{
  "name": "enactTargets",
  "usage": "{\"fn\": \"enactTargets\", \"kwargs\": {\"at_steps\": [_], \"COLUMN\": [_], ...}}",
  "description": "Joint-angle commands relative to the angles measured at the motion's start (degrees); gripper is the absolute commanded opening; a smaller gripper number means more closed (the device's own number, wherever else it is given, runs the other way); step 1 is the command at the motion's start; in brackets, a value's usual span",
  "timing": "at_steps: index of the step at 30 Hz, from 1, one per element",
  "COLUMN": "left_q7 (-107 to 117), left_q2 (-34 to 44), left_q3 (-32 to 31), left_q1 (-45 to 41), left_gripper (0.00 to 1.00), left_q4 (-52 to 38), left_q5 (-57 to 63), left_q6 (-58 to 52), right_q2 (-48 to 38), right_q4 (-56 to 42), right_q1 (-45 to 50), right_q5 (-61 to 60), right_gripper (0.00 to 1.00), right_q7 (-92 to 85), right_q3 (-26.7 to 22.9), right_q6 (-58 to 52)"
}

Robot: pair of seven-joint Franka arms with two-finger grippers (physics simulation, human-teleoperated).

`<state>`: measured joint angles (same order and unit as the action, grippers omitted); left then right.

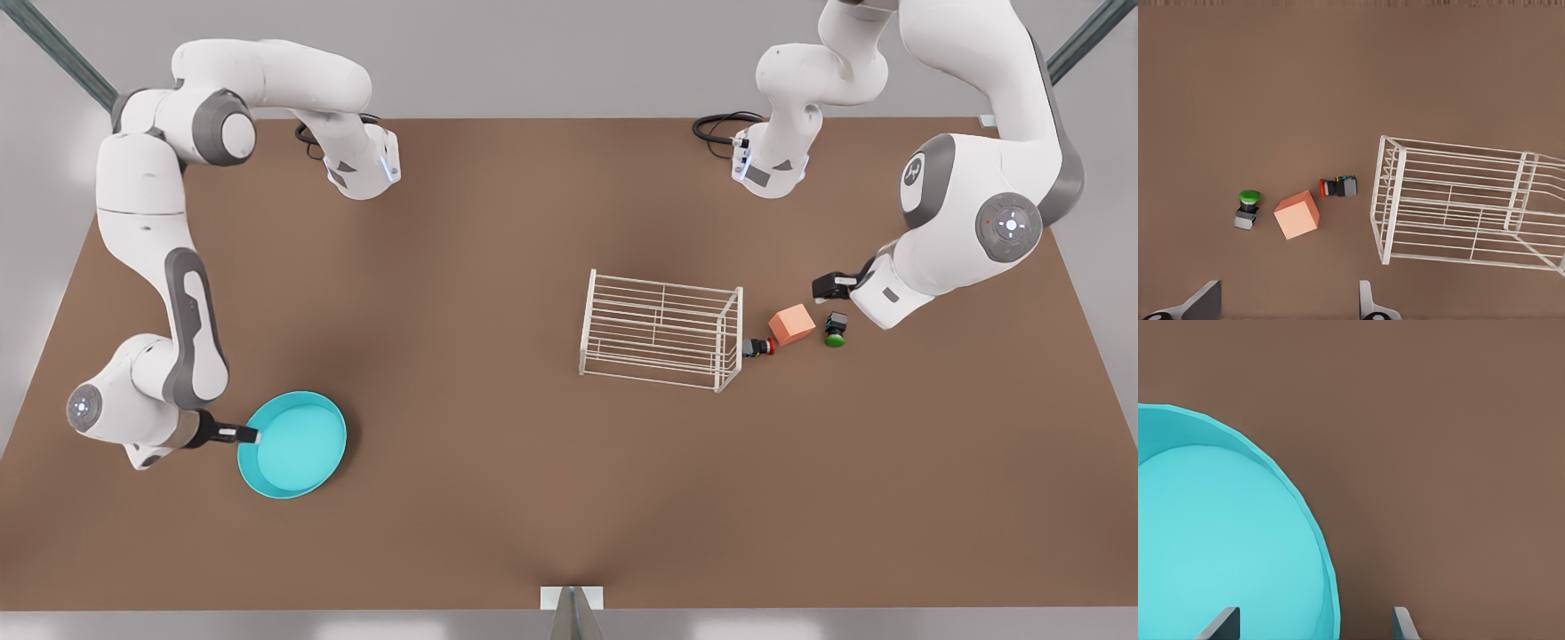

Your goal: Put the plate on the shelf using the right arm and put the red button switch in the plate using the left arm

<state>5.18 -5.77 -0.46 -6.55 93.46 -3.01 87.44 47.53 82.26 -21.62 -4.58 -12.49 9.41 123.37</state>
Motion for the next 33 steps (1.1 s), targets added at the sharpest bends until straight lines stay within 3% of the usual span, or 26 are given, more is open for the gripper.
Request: {"fn": "enactTargets", "kwargs": {"at_steps": [1, 3, 6, 13, 18, 25, 27, 28, 30, 33], "left_q7": [0.36, 0.36, 1.06, 1.24, 1.24, 13.62, 29.35, 40.68, 69.26, 88.94], "left_q2": [0.05, 0.14, 0.05, 0.14, 0.14, 0.76, 4.17, 11.30, 10.60, 6.47], "left_q3": [-0.06, -0.06, -0.06, -0.06, 0.38, 1.34, 0.90, -0.85, -3.84, -4.89], "left_q1": [-0.13, -0.04, -0.13, -0.04, -0.04, -0.04, -0.57, -0.83, -1.10, -1.36], "left_gripper": [1.00, 1.00, 1.00, 1.00, 1.00, 1.00, 1.00, 1.00, 1.00, 1.00], "left_q4": [-0.04, 0.23, 0.14, 0.58, 0.67, 3.56, 12.16, 25.70, 29.76, 29.94], "left_q5": [0.11, 0.20, 0.38, 0.38, 0.46, 1.17, -0.76, -1.47, -4.02, -3.14], "left_q6": [0.27, 0.01, 0.01, -0.25, -0.25, 2.73, 7.72, 21.61, 29.54, 32.88], "right_q2": [1.16, 1.60, 1.60, 3.18, 3.27, 1.77, 1.07, 0.37, -0.77, -2.44], "right_q4": [-0.08, -0.17, -0.17, -0.26, -0.35, -0.44, -1.40, -1.49, -2.02, -2.28], "right_q1": [-2.54, -2.99, -4.56, -4.83, -4.83, -5.62, -5.62, -5.62, -5.53, -5.53], "right_q5": [-0.34, -0.34, -0.52, -0.61, -0.61, -0.61, -0.69, -0.69, -2.19, -4.21], "right_gripper": [0.89, 0.82, 0.63, 0.50, 0.26, 0.23, 0.23, 0.23, 0.23, 0.23], "right_q7": [-11.85, -12.29, -12.20, -11.94, -12.12, -12.12, -12.03, -12.03, -12.12, -11.76], "right_q3": [2.89, 3.07, 4.48, 5.09, 5.09, 6.67, 7.11, 7.20, 7.29, 9.66], "right_q6": [2.48, 2.40, 1.87, 1.78, 1.61, -1.65, -3.58, -4.11, -6.66, -11.23]}}
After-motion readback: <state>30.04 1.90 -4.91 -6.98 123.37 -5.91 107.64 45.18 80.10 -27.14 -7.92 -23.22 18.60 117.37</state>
